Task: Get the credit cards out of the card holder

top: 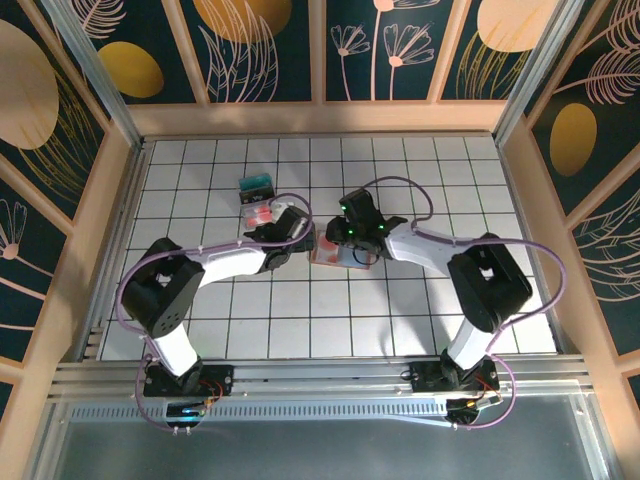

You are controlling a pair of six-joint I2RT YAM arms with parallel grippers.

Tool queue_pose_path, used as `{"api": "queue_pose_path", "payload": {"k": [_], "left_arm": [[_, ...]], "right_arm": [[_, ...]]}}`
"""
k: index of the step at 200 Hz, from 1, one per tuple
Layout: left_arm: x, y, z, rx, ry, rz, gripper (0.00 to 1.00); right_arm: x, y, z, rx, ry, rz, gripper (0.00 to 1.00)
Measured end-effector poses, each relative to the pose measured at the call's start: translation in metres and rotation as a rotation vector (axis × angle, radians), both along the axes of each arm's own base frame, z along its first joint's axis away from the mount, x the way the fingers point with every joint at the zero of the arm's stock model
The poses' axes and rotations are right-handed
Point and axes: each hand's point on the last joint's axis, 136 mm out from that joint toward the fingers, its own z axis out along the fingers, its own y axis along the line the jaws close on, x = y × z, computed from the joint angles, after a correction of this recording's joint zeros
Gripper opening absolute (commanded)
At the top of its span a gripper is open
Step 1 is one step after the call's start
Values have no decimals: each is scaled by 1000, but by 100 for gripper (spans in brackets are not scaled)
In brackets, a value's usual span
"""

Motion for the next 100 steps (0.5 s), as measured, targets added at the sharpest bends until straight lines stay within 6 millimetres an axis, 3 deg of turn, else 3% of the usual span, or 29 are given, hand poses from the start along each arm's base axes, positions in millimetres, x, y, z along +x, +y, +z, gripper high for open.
{"api": "queue_pose_path", "payload": {"k": [39, 100], "left_arm": [[2, 13, 18, -26, -41, 48, 99], [-4, 19, 9, -18, -23, 60, 99]], "right_arm": [[3, 9, -21, -44, 30, 42, 36], [-21, 22, -49, -94, 96, 152, 36]]}}
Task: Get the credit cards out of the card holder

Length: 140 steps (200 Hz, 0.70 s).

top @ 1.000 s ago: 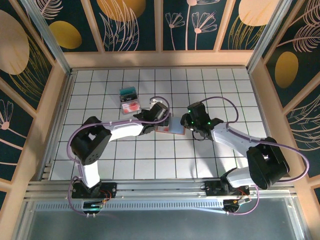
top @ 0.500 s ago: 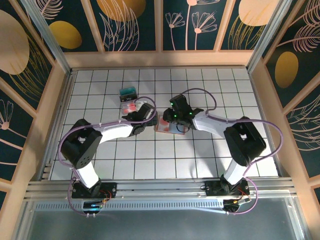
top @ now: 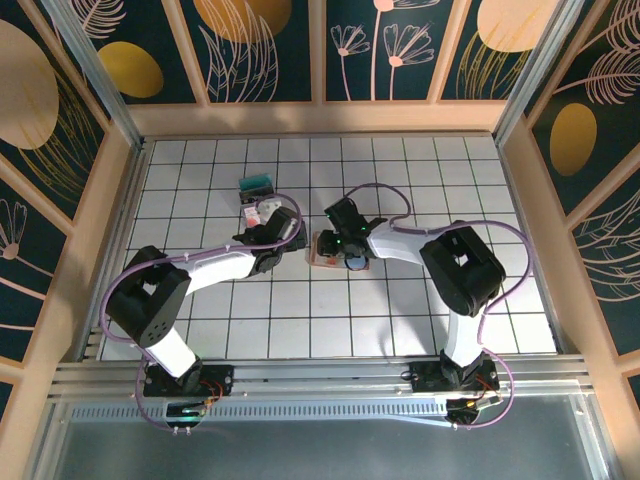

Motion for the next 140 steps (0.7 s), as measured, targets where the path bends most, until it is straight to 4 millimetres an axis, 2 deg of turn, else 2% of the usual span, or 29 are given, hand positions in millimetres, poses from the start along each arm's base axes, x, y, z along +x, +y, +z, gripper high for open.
{"api": "queue_pose_path", "payload": {"k": [33, 68, 140], "left_arm": [[0, 2, 3, 2, -9, 9, 99], [-2, 4, 3, 9, -3, 10, 99], [-27, 11, -25, 34, 92, -36, 99]], "right_arm": [[-13, 15, 2, 12, 10, 70, 36], [-22, 19, 0, 16, 32, 106, 36], [-25, 17, 21, 41, 16, 92, 36]]}}
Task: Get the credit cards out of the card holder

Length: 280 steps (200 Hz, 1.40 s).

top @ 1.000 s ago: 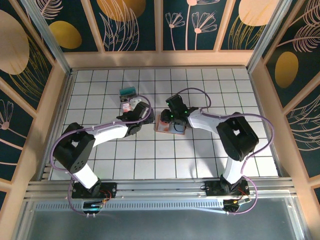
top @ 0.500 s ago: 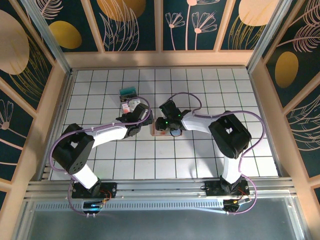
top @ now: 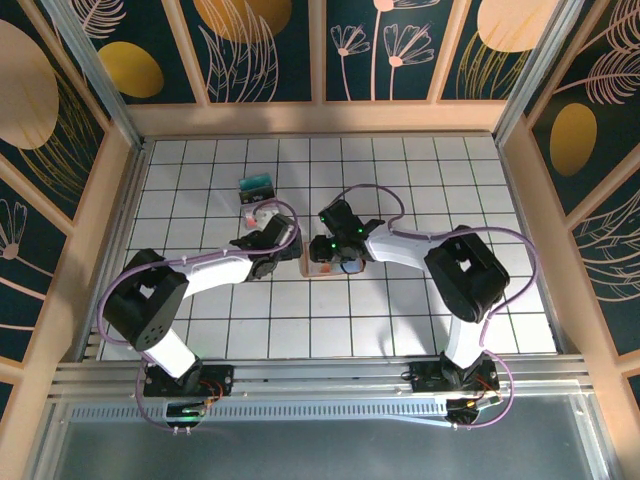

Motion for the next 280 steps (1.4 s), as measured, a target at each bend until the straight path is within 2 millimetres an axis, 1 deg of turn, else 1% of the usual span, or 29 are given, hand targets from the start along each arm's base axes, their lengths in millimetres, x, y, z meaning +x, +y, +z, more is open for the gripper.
{"api": "queue_pose_path", "payload": {"k": [13, 29, 57, 71, 111, 124, 150, 198, 254, 280], "left_arm": [[-4, -2, -4, 0, 17, -22, 99], [-7, -10, -5, -5, 27, -57, 99], [-8, -25, -10, 1, 40, -111, 99], [-8, -29, -14, 5, 47, -122, 99], [-8, -28, -32, 39, 83, -125, 99], [-8, -28, -35, 43, 88, -124, 99], [-8, -27, -35, 48, 83, -120, 99], [-8, -27, -35, 48, 83, -120, 99], [-7, -27, -35, 50, 82, -118, 99], [-7, -26, -35, 50, 83, -118, 99]], "right_arm": [[-1, -1, 2, 6, 4, -11, 36], [-3, -3, -1, 6, 18, -26, 36], [-4, -8, -7, 3, 40, -52, 36], [-4, -11, -8, 4, 46, -60, 36], [-3, -11, -8, 14, 53, -69, 36], [-2, -12, -9, 15, 56, -76, 36], [-3, -13, -11, 16, 61, -82, 36], [-4, -17, -22, 13, 84, -87, 36], [-2, -14, -23, 109, 111, -95, 35], [-2, -15, -22, 167, 124, -99, 33]]}}
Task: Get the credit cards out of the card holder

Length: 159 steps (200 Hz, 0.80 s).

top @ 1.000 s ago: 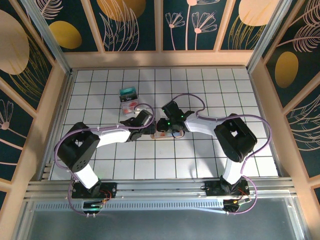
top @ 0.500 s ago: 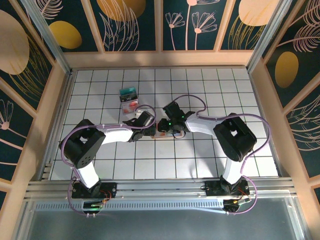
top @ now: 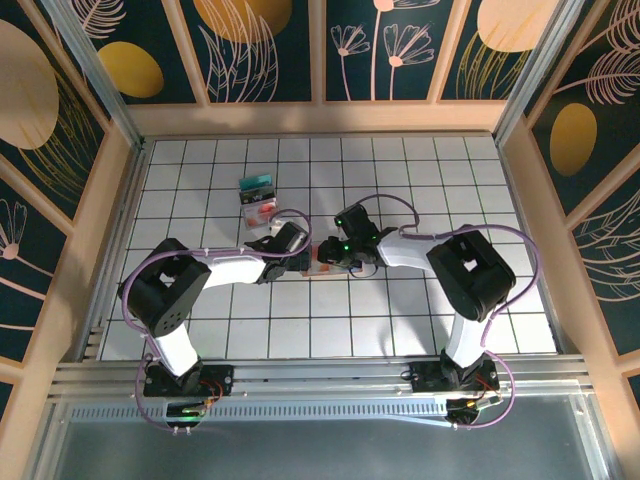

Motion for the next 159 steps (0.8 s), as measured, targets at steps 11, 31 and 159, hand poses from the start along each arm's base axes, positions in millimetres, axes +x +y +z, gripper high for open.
{"api": "queue_pose_path", "payload": {"k": [11, 31, 159], "left_arm": [[0, 0, 0, 0, 1, 0, 99], [0, 0, 0, -1, 0, 0, 99], [-1, 1, -1, -1, -4, 4, 99]], "right_arm": [[0, 0, 0, 20, 3, 0, 33], [0, -1, 2, 52, 8, 1, 32], [-2, 4, 7, 125, 17, 13, 29]]}}
